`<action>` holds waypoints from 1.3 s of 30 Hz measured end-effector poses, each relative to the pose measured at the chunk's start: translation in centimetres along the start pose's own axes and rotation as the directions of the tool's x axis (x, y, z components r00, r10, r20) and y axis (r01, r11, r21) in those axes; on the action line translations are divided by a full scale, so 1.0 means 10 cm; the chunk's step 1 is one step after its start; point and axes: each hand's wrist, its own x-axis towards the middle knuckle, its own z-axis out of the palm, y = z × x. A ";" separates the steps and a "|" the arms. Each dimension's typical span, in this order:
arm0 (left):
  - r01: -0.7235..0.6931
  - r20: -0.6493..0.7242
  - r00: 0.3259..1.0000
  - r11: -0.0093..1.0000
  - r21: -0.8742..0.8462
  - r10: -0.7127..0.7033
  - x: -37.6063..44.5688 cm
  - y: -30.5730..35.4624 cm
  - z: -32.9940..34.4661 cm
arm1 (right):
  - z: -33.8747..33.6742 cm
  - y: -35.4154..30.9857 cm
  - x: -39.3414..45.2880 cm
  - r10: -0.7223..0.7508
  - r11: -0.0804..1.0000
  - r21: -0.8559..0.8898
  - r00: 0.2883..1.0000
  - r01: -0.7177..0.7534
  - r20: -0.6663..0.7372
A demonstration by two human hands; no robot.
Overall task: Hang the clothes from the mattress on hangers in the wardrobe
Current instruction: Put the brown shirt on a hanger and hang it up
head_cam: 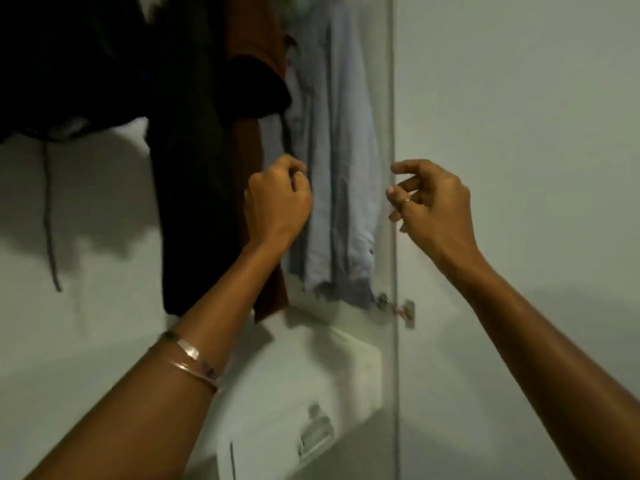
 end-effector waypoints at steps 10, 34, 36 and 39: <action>0.508 0.779 0.617 0.703 -0.498 0.106 -3.00 1.94 0.81 | -2.42 -0.15 -2.67 0.421 0.834 -0.213 0.837 -0.508 -0.348; 0.765 0.218 -0.456 0.505 -0.399 0.863 -8.82 7.05 -2.37 | -6.19 -3.70 -8.05 -0.151 0.104 0.115 -0.130 -0.988 -0.980; 0.742 0.154 -0.494 0.507 -0.438 0.856 -9.10 7.28 -2.56 | -6.34 -3.89 -8.26 -0.189 0.063 0.162 -0.172 -0.985 -0.967; 0.687 0.045 -0.558 0.491 -0.536 0.829 -9.46 7.60 -2.86 | -6.54 -4.14 -8.62 -0.283 0.015 0.270 -0.263 -0.963 -0.922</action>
